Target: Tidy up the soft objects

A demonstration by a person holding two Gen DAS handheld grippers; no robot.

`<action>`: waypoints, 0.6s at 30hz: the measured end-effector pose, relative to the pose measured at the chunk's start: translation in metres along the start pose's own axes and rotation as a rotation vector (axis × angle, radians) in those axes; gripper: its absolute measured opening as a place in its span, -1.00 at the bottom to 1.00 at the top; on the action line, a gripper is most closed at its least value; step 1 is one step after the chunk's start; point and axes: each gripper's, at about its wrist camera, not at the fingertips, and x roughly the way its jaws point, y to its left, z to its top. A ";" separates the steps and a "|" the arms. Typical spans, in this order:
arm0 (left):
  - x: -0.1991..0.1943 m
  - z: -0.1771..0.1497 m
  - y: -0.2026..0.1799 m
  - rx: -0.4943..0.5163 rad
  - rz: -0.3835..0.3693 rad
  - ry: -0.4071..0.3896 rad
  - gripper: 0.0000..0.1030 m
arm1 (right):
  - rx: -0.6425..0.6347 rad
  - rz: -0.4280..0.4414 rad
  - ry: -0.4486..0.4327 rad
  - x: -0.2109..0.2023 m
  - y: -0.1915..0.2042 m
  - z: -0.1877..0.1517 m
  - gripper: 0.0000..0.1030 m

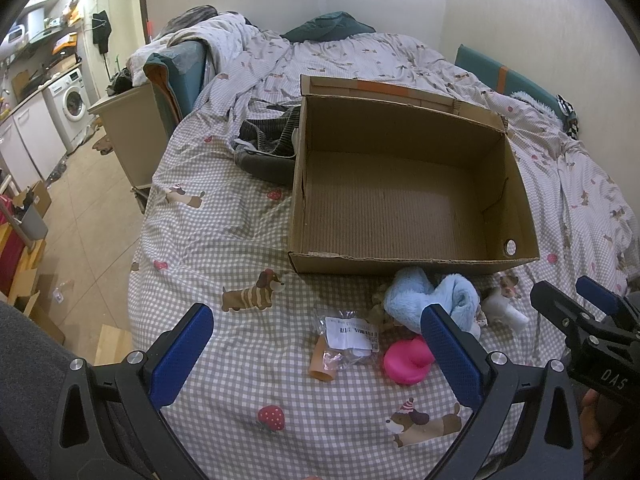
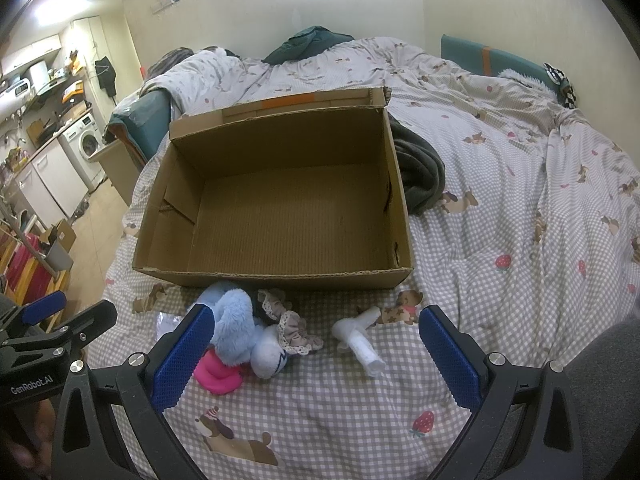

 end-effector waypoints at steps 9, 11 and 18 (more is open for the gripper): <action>0.000 0.000 -0.001 0.000 -0.001 0.001 1.00 | 0.000 0.000 0.000 0.000 0.000 0.000 1.00; 0.000 0.000 -0.002 0.000 0.000 0.001 1.00 | 0.000 0.000 0.001 0.000 0.000 0.000 1.00; 0.000 0.001 -0.002 0.001 0.001 0.002 1.00 | -0.001 0.000 0.001 0.000 0.000 0.000 1.00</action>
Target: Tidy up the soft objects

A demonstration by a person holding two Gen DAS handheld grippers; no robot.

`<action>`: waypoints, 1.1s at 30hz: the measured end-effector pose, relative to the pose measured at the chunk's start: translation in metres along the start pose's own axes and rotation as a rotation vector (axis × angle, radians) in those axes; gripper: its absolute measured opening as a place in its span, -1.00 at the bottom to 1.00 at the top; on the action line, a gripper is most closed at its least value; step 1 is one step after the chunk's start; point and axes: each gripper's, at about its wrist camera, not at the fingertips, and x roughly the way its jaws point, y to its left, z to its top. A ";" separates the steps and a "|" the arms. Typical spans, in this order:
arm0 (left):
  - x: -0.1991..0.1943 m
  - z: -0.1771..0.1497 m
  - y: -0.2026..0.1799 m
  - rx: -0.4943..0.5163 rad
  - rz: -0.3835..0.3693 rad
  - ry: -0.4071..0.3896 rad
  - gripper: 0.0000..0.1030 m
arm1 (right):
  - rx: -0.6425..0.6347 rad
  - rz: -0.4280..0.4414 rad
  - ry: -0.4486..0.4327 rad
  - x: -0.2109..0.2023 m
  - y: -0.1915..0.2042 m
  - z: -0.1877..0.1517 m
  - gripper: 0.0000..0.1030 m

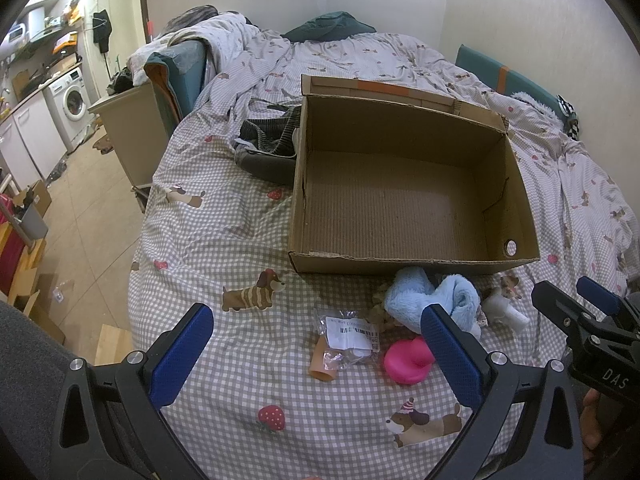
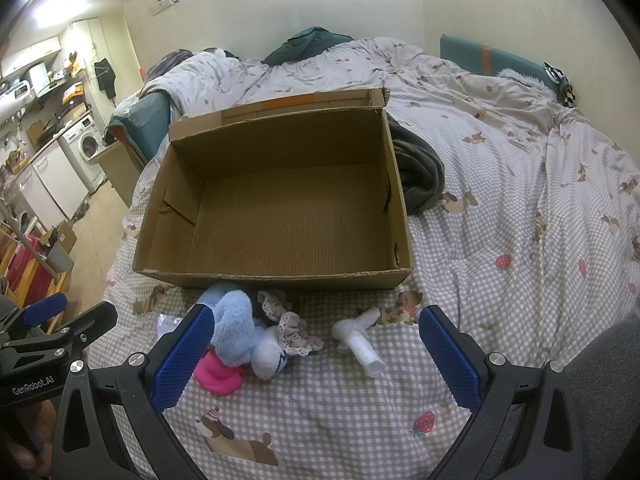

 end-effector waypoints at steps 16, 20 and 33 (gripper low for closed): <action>0.004 -0.007 -0.006 0.004 0.004 0.005 1.00 | 0.000 0.000 0.000 0.000 0.000 0.000 1.00; 0.006 -0.009 -0.006 0.006 0.005 0.009 1.00 | 0.000 0.000 0.000 0.000 -0.001 -0.001 1.00; 0.012 0.020 0.011 -0.008 0.101 0.087 1.00 | 0.073 0.115 0.036 -0.010 -0.013 0.022 1.00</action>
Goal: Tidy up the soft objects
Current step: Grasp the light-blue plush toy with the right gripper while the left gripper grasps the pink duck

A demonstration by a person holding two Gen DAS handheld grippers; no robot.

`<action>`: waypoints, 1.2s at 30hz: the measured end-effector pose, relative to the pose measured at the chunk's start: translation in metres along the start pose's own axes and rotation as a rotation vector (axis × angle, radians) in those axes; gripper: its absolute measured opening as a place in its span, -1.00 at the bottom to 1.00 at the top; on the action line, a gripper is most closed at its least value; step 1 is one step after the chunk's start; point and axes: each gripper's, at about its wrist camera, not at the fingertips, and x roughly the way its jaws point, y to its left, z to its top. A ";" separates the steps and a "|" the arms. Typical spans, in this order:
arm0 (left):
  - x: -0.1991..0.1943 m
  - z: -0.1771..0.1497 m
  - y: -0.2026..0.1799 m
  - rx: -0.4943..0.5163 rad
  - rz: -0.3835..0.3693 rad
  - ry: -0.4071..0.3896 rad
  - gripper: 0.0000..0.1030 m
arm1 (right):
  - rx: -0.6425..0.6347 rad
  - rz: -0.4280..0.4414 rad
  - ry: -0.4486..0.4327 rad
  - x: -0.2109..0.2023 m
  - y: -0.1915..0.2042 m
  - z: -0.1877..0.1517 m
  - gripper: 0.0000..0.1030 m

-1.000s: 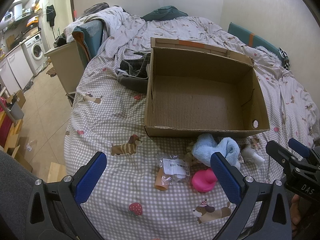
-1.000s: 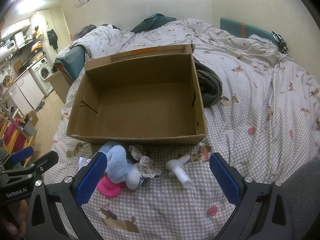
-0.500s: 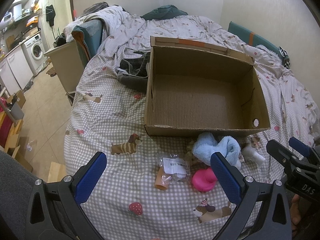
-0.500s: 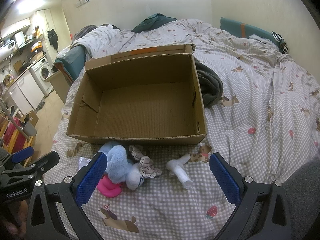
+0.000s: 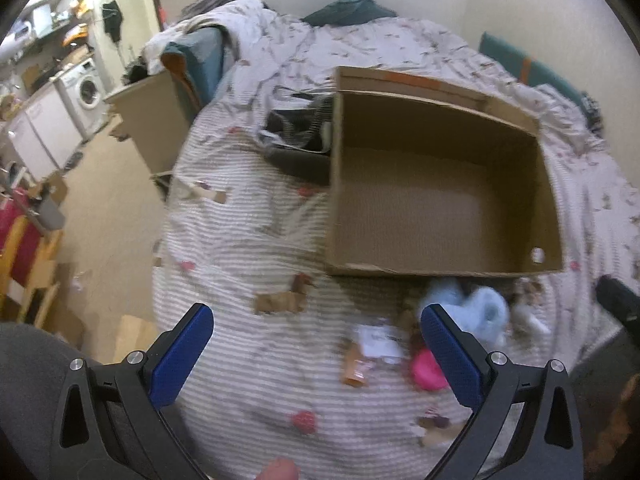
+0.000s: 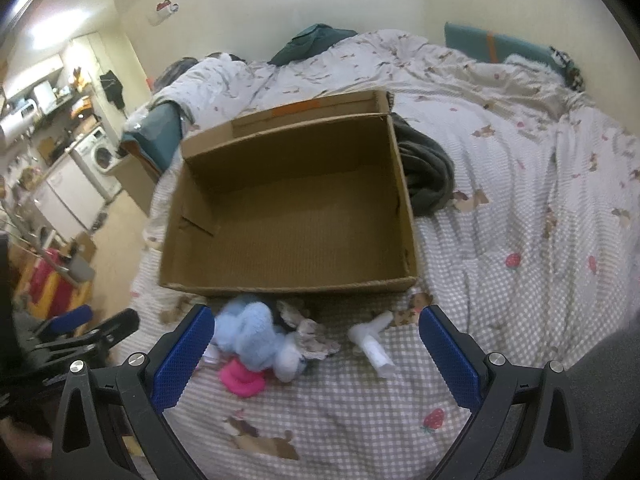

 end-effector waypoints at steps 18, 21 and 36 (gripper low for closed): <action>0.069 0.002 0.022 -0.120 -0.085 0.264 0.84 | 0.091 0.286 0.447 0.100 0.016 0.003 0.62; 0.069 0.002 0.022 -0.122 -0.085 0.263 0.84 | 0.061 0.240 0.471 0.122 0.030 0.000 0.62; 0.072 0.000 0.027 -0.149 -0.118 0.276 0.83 | 0.058 0.333 0.506 0.119 0.038 0.006 -0.55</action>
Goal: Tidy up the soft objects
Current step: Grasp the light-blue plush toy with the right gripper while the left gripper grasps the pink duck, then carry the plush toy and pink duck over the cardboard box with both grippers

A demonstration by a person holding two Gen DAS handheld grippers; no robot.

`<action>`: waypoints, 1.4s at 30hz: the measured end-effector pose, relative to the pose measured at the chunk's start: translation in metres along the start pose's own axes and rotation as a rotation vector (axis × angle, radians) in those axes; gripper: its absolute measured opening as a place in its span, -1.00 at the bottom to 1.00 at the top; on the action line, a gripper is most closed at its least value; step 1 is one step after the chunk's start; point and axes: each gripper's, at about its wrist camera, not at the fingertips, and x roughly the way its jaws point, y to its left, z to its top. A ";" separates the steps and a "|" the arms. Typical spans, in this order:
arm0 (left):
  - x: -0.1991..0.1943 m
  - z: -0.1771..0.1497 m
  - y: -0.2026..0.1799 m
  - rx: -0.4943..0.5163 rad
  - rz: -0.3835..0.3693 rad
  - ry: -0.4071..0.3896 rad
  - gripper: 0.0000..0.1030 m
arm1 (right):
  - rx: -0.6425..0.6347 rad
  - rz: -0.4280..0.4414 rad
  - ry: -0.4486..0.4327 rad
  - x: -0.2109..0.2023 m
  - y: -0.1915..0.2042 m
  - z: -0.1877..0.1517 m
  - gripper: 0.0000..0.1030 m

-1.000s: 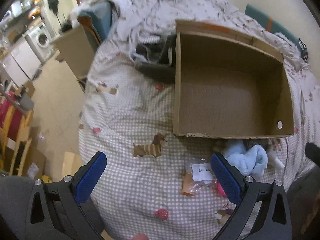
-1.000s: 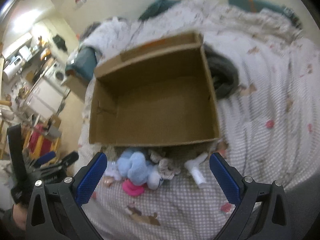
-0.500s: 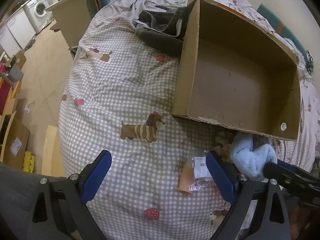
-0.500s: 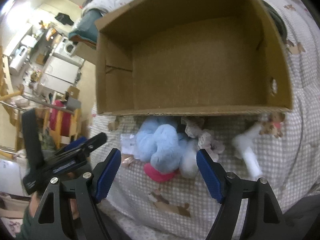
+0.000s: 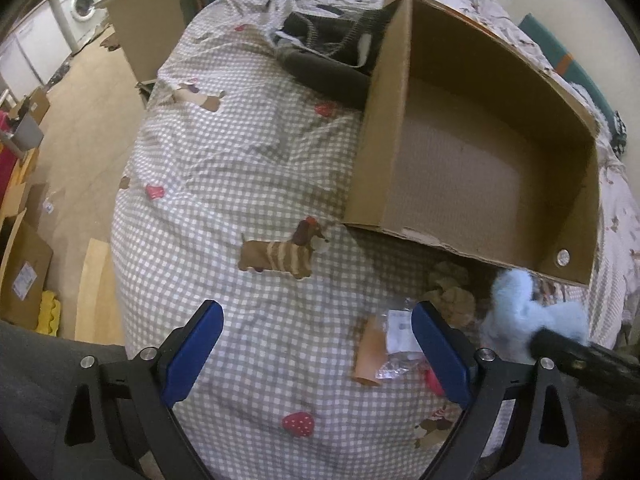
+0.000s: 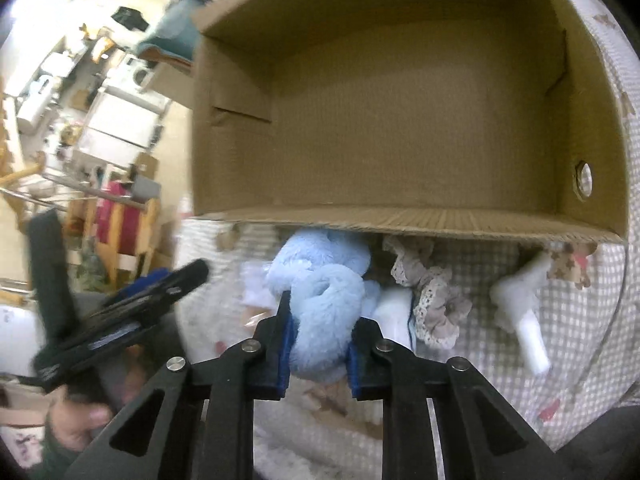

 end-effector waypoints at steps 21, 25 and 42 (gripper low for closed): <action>0.006 -0.051 -0.087 0.424 -0.073 0.040 0.73 | 0.016 -0.097 -0.236 -0.072 -0.049 -0.030 -0.55; 0.008 -0.063 -0.108 0.503 -0.089 0.062 0.73 | 0.000 -0.093 -0.280 -0.079 -0.053 -0.036 -0.55; 0.047 -0.050 -0.148 0.468 -0.068 0.126 -0.20 | 0.028 -0.090 -0.284 -0.088 -0.062 -0.044 -0.55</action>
